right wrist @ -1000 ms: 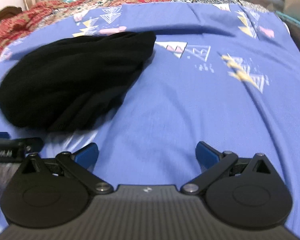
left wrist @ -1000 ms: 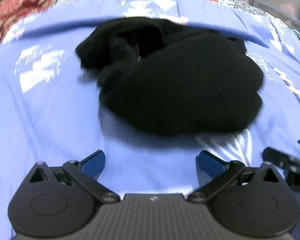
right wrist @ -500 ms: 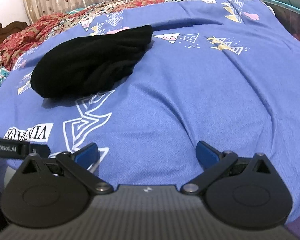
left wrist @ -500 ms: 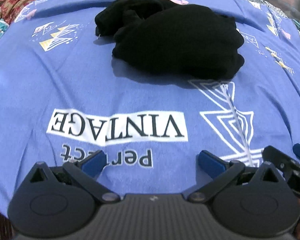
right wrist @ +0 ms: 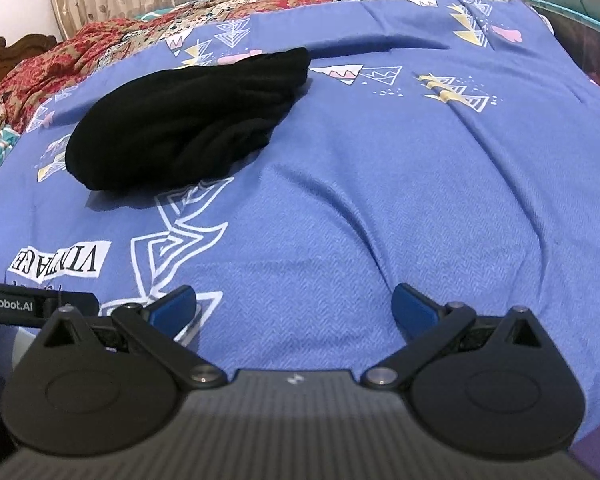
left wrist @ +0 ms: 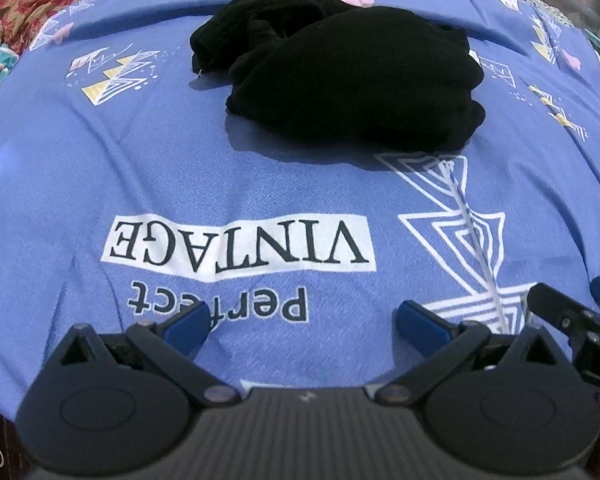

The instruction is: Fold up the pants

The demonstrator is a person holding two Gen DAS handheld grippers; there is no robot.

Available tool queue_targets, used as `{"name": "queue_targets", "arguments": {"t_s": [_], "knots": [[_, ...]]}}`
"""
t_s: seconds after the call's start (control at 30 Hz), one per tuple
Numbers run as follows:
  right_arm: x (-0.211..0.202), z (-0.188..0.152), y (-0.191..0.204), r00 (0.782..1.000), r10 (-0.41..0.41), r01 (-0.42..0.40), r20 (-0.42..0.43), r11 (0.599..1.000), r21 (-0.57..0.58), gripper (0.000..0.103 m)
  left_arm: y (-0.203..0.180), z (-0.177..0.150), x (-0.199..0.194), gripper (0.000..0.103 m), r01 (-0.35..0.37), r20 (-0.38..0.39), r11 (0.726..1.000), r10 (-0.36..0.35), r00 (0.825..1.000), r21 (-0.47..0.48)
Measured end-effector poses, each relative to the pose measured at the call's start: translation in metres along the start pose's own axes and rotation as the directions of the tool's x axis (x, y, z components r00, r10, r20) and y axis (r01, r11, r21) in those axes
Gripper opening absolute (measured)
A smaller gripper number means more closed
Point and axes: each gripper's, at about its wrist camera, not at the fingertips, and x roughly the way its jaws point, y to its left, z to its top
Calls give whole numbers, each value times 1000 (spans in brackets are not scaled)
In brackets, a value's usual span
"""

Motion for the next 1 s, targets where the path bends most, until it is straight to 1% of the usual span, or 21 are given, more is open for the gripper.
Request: {"name": "queue_targets", "arguments": {"t_s": [0.13,0.2,0.27,0.33,0.37,0.43,0.5,0.57,0.63,0.67,0.7,0.73,0.77,0.8,0.83,0.87,0.9,0.97,1.0], "knots": [[-5,6,3,1000,16,-16,5,1000,-20,103,4,1,-7,103,-31,27,999,31,999,6],[-8,13,2,1000,29,-29,9,1000,11,103,11,3,-14,103,-31,40,999,32,999,-18],[-11,20,0,999,48,-48,9,998,45,103,22,1,-20,103,-41,29,998,42,999,-55],[-14,25,1,998,57,-57,16,997,46,103,34,-3,-26,103,-47,-5,995,47,999,-90],[-16,28,2,998,60,-61,24,997,39,103,41,-7,-31,103,-38,-22,993,36,999,-114],[-17,38,3,997,61,-62,45,998,21,103,55,-17,-42,103,4,-46,983,-12,999,-185],[-15,54,3,996,66,-67,67,998,11,103,67,-23,-56,103,54,-15,970,-60,998,-235],[-8,79,5,991,75,-75,107,997,-11,103,75,-23,-66,103,106,17,965,-105,994,-238],[5,110,11,987,80,-72,142,996,-61,101,76,-16,-68,103,172,35,966,-168,985,-191],[13,128,17,984,85,-71,158,993,-94,98,76,-8,-68,102,188,52,969,-182,982,-158],[22,143,23,981,98,-76,170,989,-129,90,78,4,-66,96,195,69,971,-187,980,-140],[35,162,33,978,117,-86,173,980,-177,81,84,21,-62,89,208,87,966,-196,977,-153],[49,180,45,977,137,-97,161,967,-235,77,91,37,-57,88,233,104,955,-217,971,-183],[62,193,59,978,157,-110,139,948,-298,76,99,54,-51,87,272,129,937,-249,960,-219],[76,205,77,976,191,-141,101,916,-375,75,107,70,-42,86,313,152,916,-282,947,-250],[93,214,98,971,233,-183,49,864,-469,75,113,85,-31,84,338,159,897,-303,940,-285],[105,218,117,967,256,-210,11,816,-539,76,117,97,-20,78,354,157,881,-320,934,-314],[130,218,153,956,283,-261,-77,700,-665,77,117,114,7,69,411,148,844,-384,911,-345],[144,216,171,953,283,-270,-108,633,-725,80,118,119,19,57,434,134,823,-415,900,-367]]}}
